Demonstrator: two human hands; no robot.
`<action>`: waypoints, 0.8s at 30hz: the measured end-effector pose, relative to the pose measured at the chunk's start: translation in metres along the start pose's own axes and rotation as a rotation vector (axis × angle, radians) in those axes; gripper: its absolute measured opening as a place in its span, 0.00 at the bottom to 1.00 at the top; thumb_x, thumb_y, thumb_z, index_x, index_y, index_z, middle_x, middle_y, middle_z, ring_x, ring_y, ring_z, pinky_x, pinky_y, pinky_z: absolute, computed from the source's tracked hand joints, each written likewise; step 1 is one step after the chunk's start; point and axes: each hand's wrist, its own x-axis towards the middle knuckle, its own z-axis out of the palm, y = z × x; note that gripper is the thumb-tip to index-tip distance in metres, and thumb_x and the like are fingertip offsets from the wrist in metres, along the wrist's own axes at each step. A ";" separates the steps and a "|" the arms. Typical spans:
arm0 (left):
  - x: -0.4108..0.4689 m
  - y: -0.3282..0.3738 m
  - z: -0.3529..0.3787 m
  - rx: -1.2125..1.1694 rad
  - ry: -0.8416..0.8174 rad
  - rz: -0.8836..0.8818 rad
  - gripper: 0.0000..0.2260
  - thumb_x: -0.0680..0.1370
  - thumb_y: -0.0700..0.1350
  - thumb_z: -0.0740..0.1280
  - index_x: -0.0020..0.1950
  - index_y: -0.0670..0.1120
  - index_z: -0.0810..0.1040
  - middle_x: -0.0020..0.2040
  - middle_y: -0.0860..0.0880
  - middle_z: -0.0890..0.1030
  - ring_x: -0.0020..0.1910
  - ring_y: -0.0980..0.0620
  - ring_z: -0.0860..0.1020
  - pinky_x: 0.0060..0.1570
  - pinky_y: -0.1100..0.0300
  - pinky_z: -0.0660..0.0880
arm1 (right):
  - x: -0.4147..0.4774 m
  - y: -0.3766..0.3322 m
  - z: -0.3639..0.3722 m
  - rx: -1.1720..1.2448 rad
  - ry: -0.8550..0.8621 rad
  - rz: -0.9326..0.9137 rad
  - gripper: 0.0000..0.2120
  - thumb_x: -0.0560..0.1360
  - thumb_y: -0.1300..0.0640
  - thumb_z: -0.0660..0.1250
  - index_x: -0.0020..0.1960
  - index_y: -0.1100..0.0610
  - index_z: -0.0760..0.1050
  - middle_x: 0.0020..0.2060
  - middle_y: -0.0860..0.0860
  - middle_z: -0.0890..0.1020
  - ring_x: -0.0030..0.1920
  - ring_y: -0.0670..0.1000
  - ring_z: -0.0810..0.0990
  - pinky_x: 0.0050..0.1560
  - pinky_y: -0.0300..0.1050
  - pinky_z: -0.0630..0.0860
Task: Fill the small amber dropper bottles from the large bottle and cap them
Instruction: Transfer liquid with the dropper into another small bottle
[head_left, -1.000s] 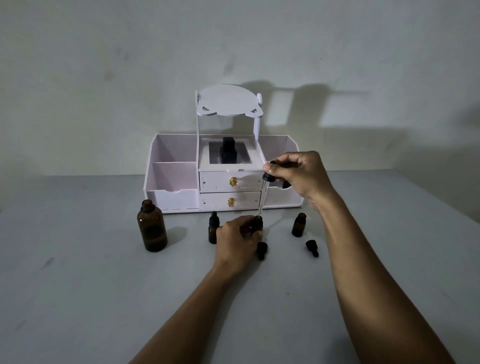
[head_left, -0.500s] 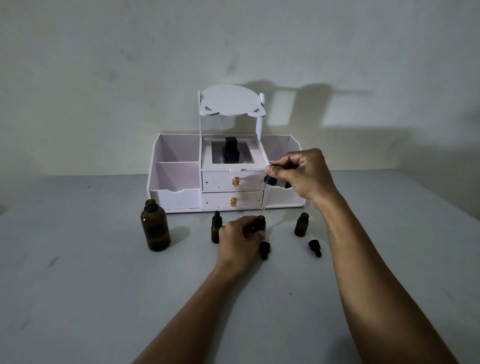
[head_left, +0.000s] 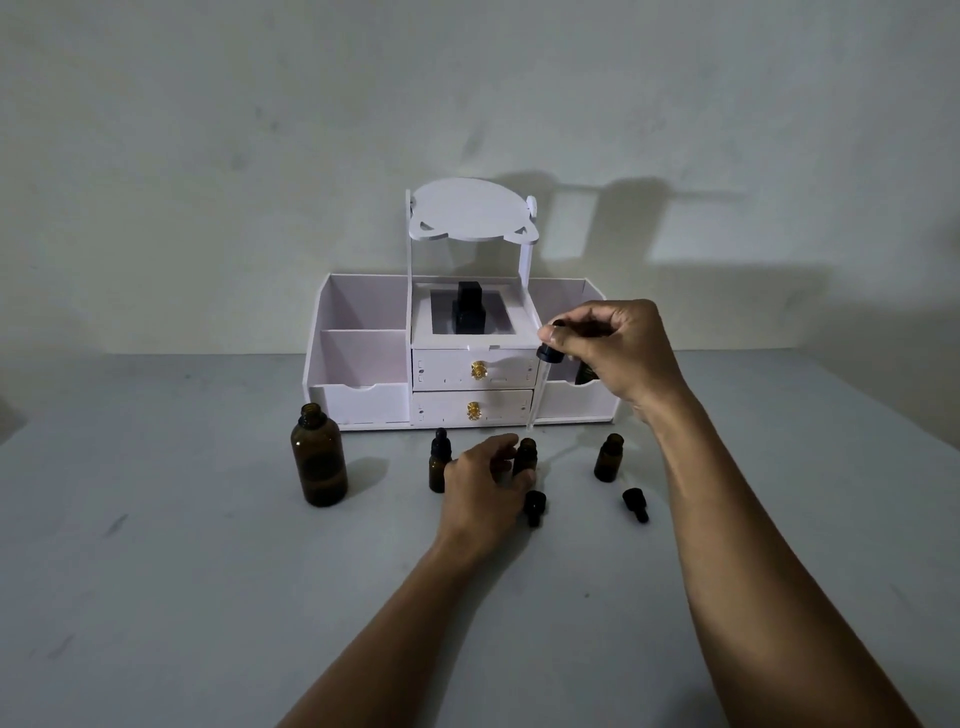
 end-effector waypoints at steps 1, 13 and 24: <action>0.000 0.000 -0.001 -0.002 -0.006 -0.008 0.23 0.76 0.43 0.73 0.71 0.48 0.76 0.61 0.49 0.83 0.59 0.55 0.80 0.64 0.59 0.76 | 0.000 -0.002 -0.001 0.010 0.015 -0.009 0.06 0.70 0.58 0.78 0.45 0.59 0.86 0.30 0.43 0.84 0.29 0.38 0.79 0.36 0.36 0.77; -0.046 0.015 -0.113 -0.029 0.330 0.261 0.15 0.75 0.42 0.75 0.59 0.54 0.81 0.49 0.56 0.84 0.43 0.59 0.82 0.38 0.68 0.78 | -0.010 -0.062 0.029 0.442 0.148 -0.165 0.05 0.71 0.61 0.77 0.45 0.57 0.84 0.36 0.48 0.86 0.36 0.50 0.84 0.43 0.44 0.82; -0.023 -0.053 -0.191 -0.076 0.316 0.055 0.34 0.63 0.60 0.74 0.68 0.55 0.76 0.58 0.57 0.82 0.57 0.60 0.81 0.48 0.65 0.79 | -0.017 -0.067 0.124 0.541 0.014 -0.051 0.04 0.71 0.62 0.77 0.46 0.59 0.85 0.39 0.57 0.87 0.43 0.62 0.86 0.52 0.59 0.83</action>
